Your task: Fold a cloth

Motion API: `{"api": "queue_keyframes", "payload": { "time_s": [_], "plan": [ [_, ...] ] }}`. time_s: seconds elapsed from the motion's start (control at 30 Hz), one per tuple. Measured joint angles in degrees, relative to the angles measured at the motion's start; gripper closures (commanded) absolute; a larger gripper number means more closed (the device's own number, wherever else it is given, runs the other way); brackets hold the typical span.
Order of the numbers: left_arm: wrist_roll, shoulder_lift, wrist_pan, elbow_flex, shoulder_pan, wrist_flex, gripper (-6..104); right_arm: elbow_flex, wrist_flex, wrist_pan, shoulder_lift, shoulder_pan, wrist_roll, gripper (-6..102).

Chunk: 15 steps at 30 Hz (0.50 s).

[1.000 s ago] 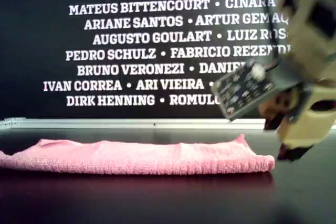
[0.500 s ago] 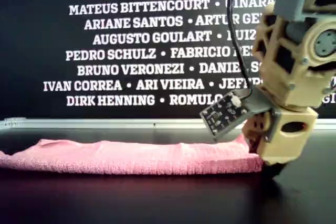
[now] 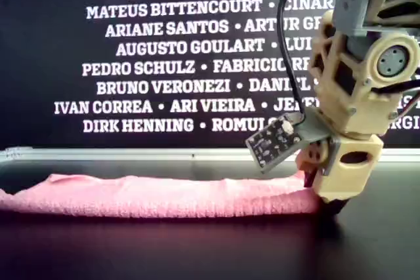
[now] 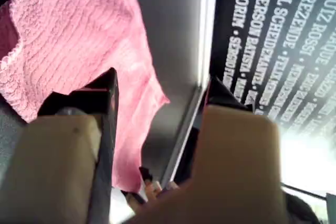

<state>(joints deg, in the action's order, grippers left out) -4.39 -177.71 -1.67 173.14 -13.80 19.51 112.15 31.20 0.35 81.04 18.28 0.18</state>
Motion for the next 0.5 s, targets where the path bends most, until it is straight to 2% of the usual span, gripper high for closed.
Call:
{"api": "queue_keyframes", "payload": {
  "time_s": [0.2, 0.27, 0.4, 0.5],
  "plan": [
    [0.00, 0.00, 0.00, 0.00, 0.00, 0.00, 38, -0.18, 0.00, -0.18, 0.00, -0.09, 0.00, 89],
    [0.00, 0.00, 0.00, 0.00, 0.00, 0.00, 38, -0.18, -0.09, -0.18, 0.00, -0.09, 0.00, 100],
    [0.00, 0.00, -0.09, 0.00, 0.00, 0.00, 38, -0.26, -0.09, -0.18, -0.35, -0.09, 0.00, 94],
    [0.00, 0.00, -0.09, 0.00, 0.00, 0.00, 38, -0.26, -0.09, -0.18, -0.35, -0.09, 0.00, 94]
  ]
}}
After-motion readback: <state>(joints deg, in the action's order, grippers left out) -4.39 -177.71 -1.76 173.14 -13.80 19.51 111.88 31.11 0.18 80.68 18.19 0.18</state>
